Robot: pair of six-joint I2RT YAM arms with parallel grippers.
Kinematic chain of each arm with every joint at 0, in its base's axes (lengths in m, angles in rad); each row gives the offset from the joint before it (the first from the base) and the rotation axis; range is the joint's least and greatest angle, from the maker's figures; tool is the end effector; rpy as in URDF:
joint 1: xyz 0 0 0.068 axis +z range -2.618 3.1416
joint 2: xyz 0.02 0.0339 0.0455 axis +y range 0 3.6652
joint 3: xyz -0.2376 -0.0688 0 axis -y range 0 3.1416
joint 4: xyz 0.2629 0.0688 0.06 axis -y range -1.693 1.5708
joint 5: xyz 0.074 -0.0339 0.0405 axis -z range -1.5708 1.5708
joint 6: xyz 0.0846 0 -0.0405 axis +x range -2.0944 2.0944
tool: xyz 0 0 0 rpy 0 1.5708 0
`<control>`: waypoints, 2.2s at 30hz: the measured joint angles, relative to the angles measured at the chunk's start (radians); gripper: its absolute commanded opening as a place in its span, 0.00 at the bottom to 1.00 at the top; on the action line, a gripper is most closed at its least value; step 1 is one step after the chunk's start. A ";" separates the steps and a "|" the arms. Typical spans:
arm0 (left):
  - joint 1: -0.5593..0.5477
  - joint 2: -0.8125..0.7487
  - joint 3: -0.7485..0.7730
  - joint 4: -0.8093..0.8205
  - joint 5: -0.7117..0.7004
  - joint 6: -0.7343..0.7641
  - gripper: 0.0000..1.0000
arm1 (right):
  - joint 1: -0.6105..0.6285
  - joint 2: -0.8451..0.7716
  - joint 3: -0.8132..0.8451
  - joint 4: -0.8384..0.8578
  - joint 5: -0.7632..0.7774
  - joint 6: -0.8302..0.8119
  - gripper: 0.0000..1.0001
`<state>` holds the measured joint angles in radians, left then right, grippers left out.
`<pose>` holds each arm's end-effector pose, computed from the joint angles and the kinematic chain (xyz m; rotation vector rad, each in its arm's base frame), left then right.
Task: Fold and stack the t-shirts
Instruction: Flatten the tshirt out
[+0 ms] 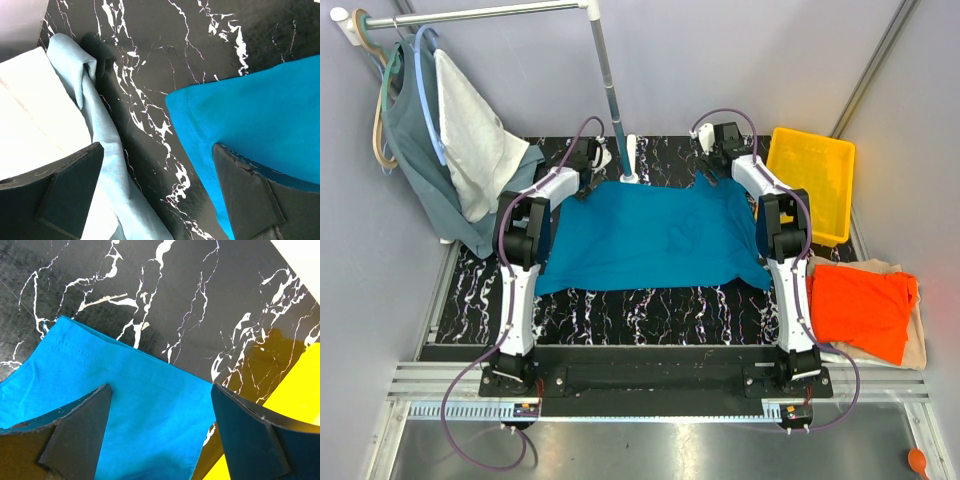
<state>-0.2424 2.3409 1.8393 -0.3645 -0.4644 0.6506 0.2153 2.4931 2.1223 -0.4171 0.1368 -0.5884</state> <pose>0.5350 -0.0932 0.0963 0.8632 2.2949 0.7477 0.5764 0.1142 0.1058 -0.8670 2.2118 -0.3417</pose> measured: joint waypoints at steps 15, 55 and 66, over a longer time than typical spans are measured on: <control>0.000 -0.117 -0.050 -0.032 0.015 -0.046 0.99 | 0.027 -0.192 -0.158 -0.042 -0.023 0.042 1.00; -0.004 -0.664 -0.704 -0.020 0.173 -0.022 0.99 | 0.161 -0.403 -0.543 -0.179 -0.286 0.143 0.45; -0.004 -0.663 -0.738 0.016 0.173 -0.018 0.99 | 0.161 -0.361 -0.511 -0.171 -0.285 0.138 0.30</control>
<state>-0.2466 1.6779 1.1015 -0.3489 -0.2916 0.6327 0.3767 2.1319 1.6115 -0.5880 -0.1478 -0.4507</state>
